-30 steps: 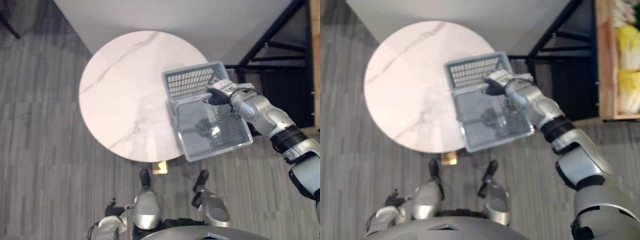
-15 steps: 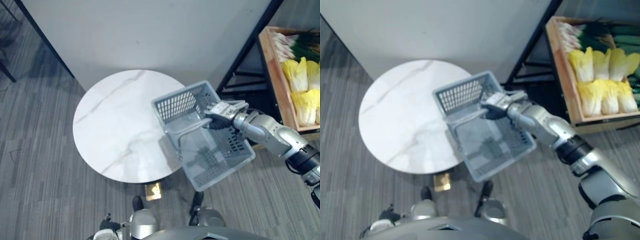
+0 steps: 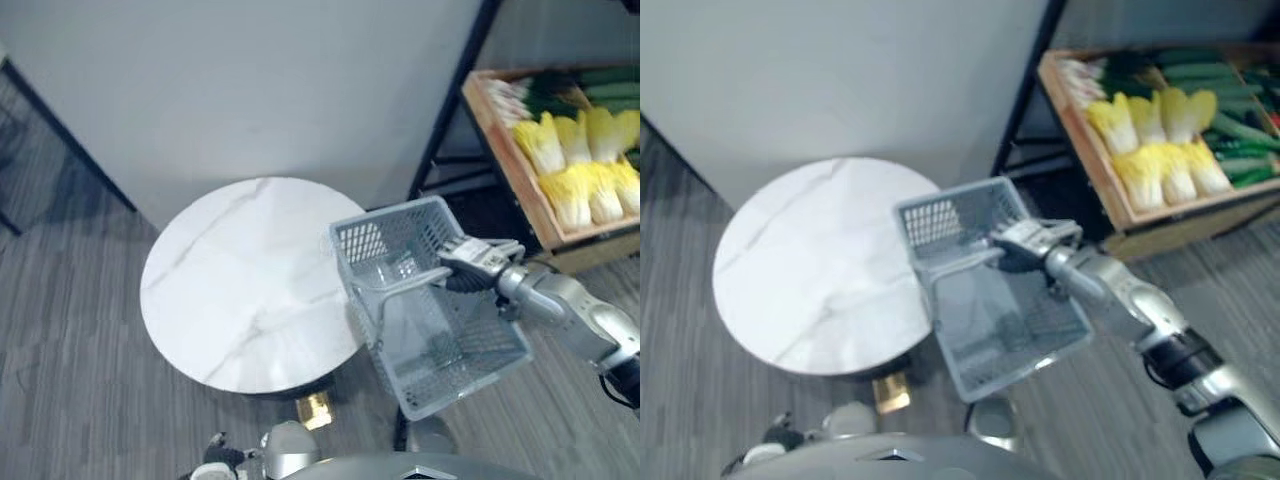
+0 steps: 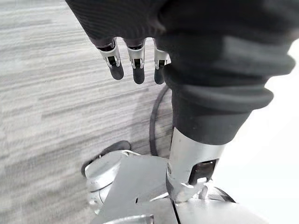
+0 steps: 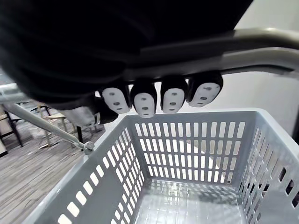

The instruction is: Pick vegetable in the basket

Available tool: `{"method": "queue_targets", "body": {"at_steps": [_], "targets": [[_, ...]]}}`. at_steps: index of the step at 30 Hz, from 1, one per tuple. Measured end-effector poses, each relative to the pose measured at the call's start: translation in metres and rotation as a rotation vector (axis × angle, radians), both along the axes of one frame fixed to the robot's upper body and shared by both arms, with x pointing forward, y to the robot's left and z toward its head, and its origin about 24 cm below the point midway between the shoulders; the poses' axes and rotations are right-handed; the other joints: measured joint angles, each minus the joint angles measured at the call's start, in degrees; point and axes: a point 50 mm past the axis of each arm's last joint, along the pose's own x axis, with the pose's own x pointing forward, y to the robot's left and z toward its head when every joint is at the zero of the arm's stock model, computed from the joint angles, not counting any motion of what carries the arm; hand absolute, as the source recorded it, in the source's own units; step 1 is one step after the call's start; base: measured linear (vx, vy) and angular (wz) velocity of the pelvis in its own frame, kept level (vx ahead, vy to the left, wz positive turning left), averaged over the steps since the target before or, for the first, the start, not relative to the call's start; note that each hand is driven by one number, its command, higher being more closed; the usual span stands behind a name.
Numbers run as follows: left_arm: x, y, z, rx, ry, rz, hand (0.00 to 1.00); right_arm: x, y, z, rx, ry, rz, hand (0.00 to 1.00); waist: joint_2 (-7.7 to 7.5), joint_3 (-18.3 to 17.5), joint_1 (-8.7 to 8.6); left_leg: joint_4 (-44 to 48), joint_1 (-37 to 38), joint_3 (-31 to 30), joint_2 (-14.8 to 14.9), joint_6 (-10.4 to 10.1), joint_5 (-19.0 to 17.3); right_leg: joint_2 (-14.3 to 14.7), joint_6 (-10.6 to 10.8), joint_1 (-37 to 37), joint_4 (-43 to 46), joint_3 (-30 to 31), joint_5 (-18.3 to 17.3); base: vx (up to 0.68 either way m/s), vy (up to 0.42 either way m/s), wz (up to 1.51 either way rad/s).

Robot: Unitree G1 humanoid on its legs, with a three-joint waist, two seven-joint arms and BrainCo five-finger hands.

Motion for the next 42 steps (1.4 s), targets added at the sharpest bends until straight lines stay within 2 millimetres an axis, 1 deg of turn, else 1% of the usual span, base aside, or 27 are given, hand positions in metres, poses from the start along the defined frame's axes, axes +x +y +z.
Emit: {"method": "queue_targets", "body": {"at_steps": [1,2,3,4,5,6,7,8,11,12,13,14,15,17,18,20,22,23,24,25,27,28,31,32,35,39,42], "targets": [[0.004,0.007,0.003,0.012,-0.005,-0.011,0.0,-0.004,0.005,0.001,-0.001,-0.011,0.017,1.0,-1.51,0.2,-0.59,2.2,-1.4,1.6,-0.7,1.6,-1.1,-0.4,-0.7,-1.2,-3.9,1.0,0.0,-0.29,0.166,-1.19],[0.006,0.006,0.003,0.002,0.0,-0.041,0.0,-0.006,0.007,-0.002,0.003,-0.006,0.022,1.0,-1.31,0.1,-0.8,0.4,-1.1,3.8,-1.4,3.6,-0.4,-1.1,-4.5,-1.0,-8.3,-4.1,-3.9,-0.34,0.191,-1.63],[0.007,-0.003,-0.001,-0.023,0.003,-0.044,0.0,-0.006,0.01,-0.002,-0.011,-0.01,0.032,1.0,0.58,0.3,-0.09,-3.0,0.3,8.3,0.0,5.2,1.1,-1.2,-8.5,-1.7,-6.2,-10.6,-6.7,-0.26,0.166,-1.82],[0.007,-0.008,-0.003,-0.031,0.004,-0.043,0.0,-0.005,0.014,0.0,-0.018,-0.022,0.053,1.0,1.53,1.0,0.26,-4.3,2.1,12.5,1.2,5.2,2.0,-2.1,-12.5,-3.5,4.4,-16.9,-5.3,-0.18,0.191,-2.04],[0.007,-0.008,-0.002,-0.025,0.01,-0.063,0.0,-0.003,0.019,0.002,-0.021,-0.036,0.078,1.0,1.54,1.4,0.22,-4.9,5.1,17.1,1.7,5.5,1.8,-4.5,-15.7,-1.5,19.4,-23.7,-7.4,-0.09,0.158,-1.51],[0.008,-0.007,-0.002,-0.022,0.011,-0.07,0.0,-0.003,0.019,0.002,-0.021,-0.037,0.081,1.0,1.53,1.4,0.18,-4.9,5.6,17.8,1.6,5.5,1.8,-5.2,-16.4,-0.6,21.4,-25.1,-8.2,-0.06,0.147,-1.72],[0.007,-0.005,-0.002,-0.014,0.022,-0.092,0.0,0.001,0.024,0.005,-0.028,-0.048,0.106,1.0,1.27,0.9,0.83,-4.6,7.1,22.6,1.7,5.7,1.7,-6.6,-16.7,2.2,24.5,-29.2,-13.2,-0.05,0.054,-1.31],[0.006,-0.005,-0.002,-0.012,0.027,-0.095,0.0,0.004,0.027,0.008,-0.031,-0.061,0.115,1.0,1.03,0.7,1.5,-4.6,7.8,25.0,1.8,6.0,1.5,-7.2,-17.1,2.6,25.5,-30.4,-14.4,-0.09,0.031,-1.91],[0.003,-0.006,-0.003,-0.015,0.038,-0.084,0.0,0.018,0.043,0.015,-0.053,-0.114,0.154,1.0,2.04,-0.1,2.51,-4.0,8.8,35.1,4.2,5.0,2.5,-8.9,-16.4,3.2,25.2,-34.6,-14.5,-0.1,-0.034,-1.75],[0.005,-0.005,-0.002,-0.009,0.033,-0.082,0.0,0.02,0.048,0.016,-0.056,-0.122,0.165,1.0,1.74,-0.3,3.07,-3.2,9.4,38.7,5.4,4.6,2.9,-9.1,-14.8,4.2,22.0,-35.7,-13.4,-0.05,-0.149,-1.61],[0.004,-0.001,-0.001,-0.003,0.037,-0.073,0.0,0.021,0.052,0.019,-0.065,-0.133,0.182,1.0,1.5,-0.5,3.33,-1.5,9.5,41.7,6.0,4.4,3.2,-8.4,-9.1,4.2,17.1,-36.0,-11.7,-0.07,-0.238,-1.57],[0.003,-0.002,-0.002,-0.008,0.044,-0.065,0.0,0.022,0.052,0.02,-0.07,-0.139,0.186,1.0,1.89,-0.6,3.43,-1.2,9.3,42.9,6.6,4.4,3.7,-6.9,-9.0,4.2,14.7,-36.3,-11.8,-0.07,-0.239,-1.46],[0.001,-0.007,-0.005,-0.024,0.053,-0.054,0.0,0.022,0.052,0.021,-0.09,-0.154,0.19,1.0,3.07,-1.0,3.52,-0.8,9.3,45.1,7.8,4.3,4.4,-3.4,-8.5,4.1,9.4,-35.9,-11.3,-0.08,-0.251,-1.21],[-0.002,-0.012,-0.007,-0.038,0.069,-0.044,0.0,0.021,0.051,0.018,-0.104,-0.149,0.187,1.0,4.86,-1.3,1.92,-0.2,9.4,45.6,9.9,3.6,5.5,0.8,-8.7,5.1,4.1,-34.9,-9.9,-0.08,-0.235,-0.77],[-0.006,-0.01,-0.007,-0.031,0.086,-0.033,0.0,0.019,0.048,0.013,-0.108,-0.135,0.181,1.0,5.29,-1.4,1.04,1.0,10.2,45.2,11.7,3.5,6.8,3.2,-9.0,6.9,1.1,-34.7,-9.3,-0.05,-0.2,-0.28],[-0.007,-0.006,-0.006,-0.015,0.077,-0.02,0.0,0.015,0.043,0.01,-0.116,-0.122,0.173,1.0,5.53,-1.6,0.86,4.4,11.2,43.4,14.7,3.7,9.3,5.7,-9.5,9.3,-2.3,-33.7,-8.6,-0.01,-0.175,-0.34],[-0.011,-0.005,-0.004,-0.01,0.054,-0.012,0.0,0.012,0.041,0.011,-0.12,-0.126,0.178,1.0,6.05,-1.8,1.51,10.2,9.8,34.7,17.1,4.3,13.6,7.1,-10.2,10.3,-4.4,-30.2,-8.1,-0.02,-0.145,-0.71],[-0.011,-0.006,-0.004,-0.014,0.038,-0.001,0.0,0.012,0.043,0.01,-0.115,-0.123,0.184,1.0,5.25,-1.3,2.37,12.5,6.7,23.9,15.9,3.5,12.1,6.9,-10.6,10.5,-5.4,-27.4,-7.7,-0.03,-0.107,-0.92],[-0.011,-0.008,-0.004,-0.018,0.037,0.001,0.0,0.011,0.045,0.009,-0.111,-0.121,0.187,1.0,5.21,-1.3,2.46,12.6,4.9,17.8,13.9,3.0,9.3,6.7,-10.7,10.5,-5.9,-26.0,-7.5,-0.03,-0.058,-1.07],[-0.013,-0.017,-0.007,-0.038,0.036,0.019,0.0,0.009,0.048,0.006,-0.105,-0.11,0.203,1.0,5.09,-1.2,2.57,11.5,2.1,6.6,9.1,2.3,5.6,6.5,-11.1,10.5,-7.2,-23.2,-7.3,-0.01,0.002,-0.96],[-0.018,-0.025,-0.01,-0.049,0.037,0.033,0.0,0.007,0.052,0.001,-0.095,-0.101,0.224,1.0,5.1,-1.2,3.08,8.4,1.1,-1.7,5.0,1.8,3.5,7.2,-10.9,10.6,-8.3,-20.5,-6.9,-0.01,0.038,-1.21],[-0.022,-0.028,-0.01,-0.056,0.038,0.035,0.0,0.004,0.057,-0.003,-0.087,-0.09,0.253,1.0,5.24,-1.2,3.27,2.6,0.2,-8.6,2.0,1.4,3.0,8.8,-10.7,10.6,-9.4,-17.9,-6.3,0.0,0.064,-1.17],[-0.019,-0.034,-0.011,-0.069,0.023,0.042,0.0,0.005,0.055,-0.002,-0.095,-0.094,0.255,1.0,6.56,-1.3,2.93,-7.5,-2.1,-13.5,-0.3,2.5,6.5,11.7,-9.5,9.5,-10.8,-14.7,-4.7,-0.01,0.125,-0.89],[-0.019,-0.032,-0.011,-0.064,0.021,0.049,0.0,0.005,0.056,-0.003,-0.091,-0.092,0.251,1.0,5.94,-1.1,2.97,-7.9,-1.7,-13.4,-0.5,2.6,5.9,11.6,-8.9,9.5,-11.3,-14.1,-4.3,0.02,0.179,-0.57],[-0.012,-0.036,-0.011,-0.063,0.017,-0.004,0.0,0.01,0.052,0.001,-0.103,-0.109,0.237,1.0,5.12,-1.1,2.93,-11.1,-1.6,-13.0,-4.6,4.7,6.6,9.0,-7.3,8.9,-14.6,-13.0,0.2,0.1,0.215,-0.13],[-0.009,-0.044,-0.013,-0.082,0.02,-0.049,0.0,0.012,0.05,0.002,-0.107,-0.109,0.23,1.0,7.05,-0.6,3.03,-11.9,-0.1,-13.3,-6.9,5.2,7.1,7.1,-6.7,10.3,-14.6,-13.0,0.6,0.07,0.165,0.08],[-0.007,-0.044,-0.013,-0.078,0.024,-0.084,0.0,0.01,0.049,0.0,-0.102,-0.103,0.225,1.0,6.76,-0.6,3.17,-14.2,1.3,-13.8,-8.3,5.7,7.4,6.1,-6.4,10.8,-14.6,-13.1,0.9,0.07,0.143,0.09]]}}
